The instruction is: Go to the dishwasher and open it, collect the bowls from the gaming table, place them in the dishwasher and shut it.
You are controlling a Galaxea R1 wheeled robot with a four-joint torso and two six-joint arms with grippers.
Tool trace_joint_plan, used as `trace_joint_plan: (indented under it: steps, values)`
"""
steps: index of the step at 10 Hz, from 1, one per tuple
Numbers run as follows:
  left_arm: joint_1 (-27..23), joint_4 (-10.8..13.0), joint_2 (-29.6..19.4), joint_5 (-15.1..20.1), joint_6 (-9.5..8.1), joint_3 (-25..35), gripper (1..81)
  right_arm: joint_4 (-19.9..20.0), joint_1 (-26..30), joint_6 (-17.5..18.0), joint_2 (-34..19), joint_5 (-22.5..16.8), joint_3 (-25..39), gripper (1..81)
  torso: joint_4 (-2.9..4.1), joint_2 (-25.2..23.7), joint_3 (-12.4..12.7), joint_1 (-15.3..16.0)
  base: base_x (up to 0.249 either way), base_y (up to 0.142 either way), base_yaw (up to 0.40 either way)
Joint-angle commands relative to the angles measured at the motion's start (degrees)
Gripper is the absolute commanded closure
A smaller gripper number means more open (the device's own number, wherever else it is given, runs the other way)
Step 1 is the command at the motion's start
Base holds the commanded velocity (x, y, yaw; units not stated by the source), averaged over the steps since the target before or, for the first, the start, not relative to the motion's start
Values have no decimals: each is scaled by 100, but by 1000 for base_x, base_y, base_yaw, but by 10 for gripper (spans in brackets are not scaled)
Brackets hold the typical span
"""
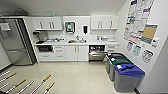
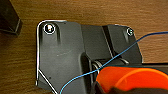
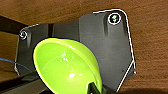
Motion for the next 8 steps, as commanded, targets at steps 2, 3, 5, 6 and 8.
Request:
trace_joint_plan:
  steps: [2, 3, 5, 6, 8]
  values:
    - [-219, -22, -74, 223, -17, 34, 811, -51, 254, 5, -22, -246, 1, 811, 0, -2, 0, 1, 164, -65, 0]
    - [-219, -22, -74, 223, -17, 43, 811, -51, 254, 5, -30, -246, 1, 811, 0, 0, 0, 1, 163, -68, 0]
    - [-219, -22, -74, 223, -9, 43, 811, -51, 245, 5, -30, -237, 1, 811, 0, 0, 0, 1, 164, -68, 0]
    - [-219, -22, -74, 223, -9, 43, 811, -51, 254, 5, -30, -237, 1, 811, 0, 0, 0, 1, 164, -68, 0]
    - [-219, -22, -74, 223, -17, 43, 811, -51, 237, 5, -30, -237, 1, 811, 0, 0, 0, 1, 164, -71, 0]
